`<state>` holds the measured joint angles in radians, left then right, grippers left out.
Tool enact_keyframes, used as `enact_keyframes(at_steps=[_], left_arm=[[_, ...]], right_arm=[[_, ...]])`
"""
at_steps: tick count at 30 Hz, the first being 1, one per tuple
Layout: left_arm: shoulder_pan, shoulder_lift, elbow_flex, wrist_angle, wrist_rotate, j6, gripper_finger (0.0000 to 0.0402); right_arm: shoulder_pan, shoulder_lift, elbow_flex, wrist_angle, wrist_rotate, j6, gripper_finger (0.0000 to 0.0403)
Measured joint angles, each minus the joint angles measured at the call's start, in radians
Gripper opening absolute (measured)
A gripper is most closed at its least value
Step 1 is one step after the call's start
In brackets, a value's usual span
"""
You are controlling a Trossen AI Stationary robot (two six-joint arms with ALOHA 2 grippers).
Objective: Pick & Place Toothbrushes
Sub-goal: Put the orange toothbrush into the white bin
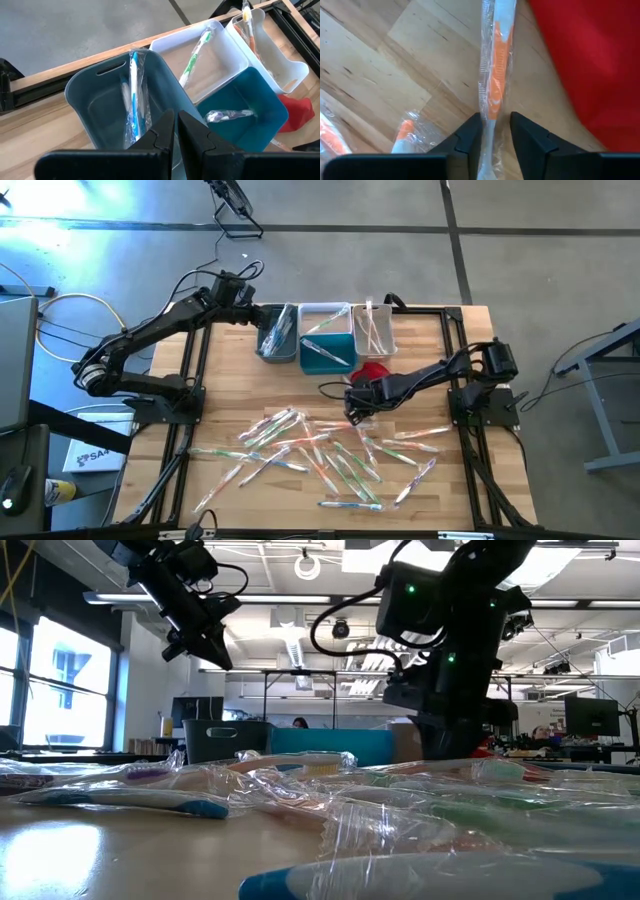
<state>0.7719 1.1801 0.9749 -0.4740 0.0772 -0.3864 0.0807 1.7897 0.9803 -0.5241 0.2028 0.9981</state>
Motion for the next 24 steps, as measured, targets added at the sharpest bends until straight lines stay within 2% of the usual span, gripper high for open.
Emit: enact_keyframes(at_steps=[6,11,24], left_arm=[[0.000,0.000,0.000,0.000,-0.003,0.000,0.0019],[0.000,0.000,0.000,0.000,-0.005,0.000,0.0019],[0.000,0.000,0.000,0.001,-0.006,0.000,0.0019]], right_arm=[[0.000,0.000,-0.001,-0.001,0.003,-0.028,0.0041],[0.007,0.001,-0.001,0.002,0.007,-0.100,0.0012],[0.028,-0.045,-0.003,-0.001,-0.009,-0.287,0.0001]])
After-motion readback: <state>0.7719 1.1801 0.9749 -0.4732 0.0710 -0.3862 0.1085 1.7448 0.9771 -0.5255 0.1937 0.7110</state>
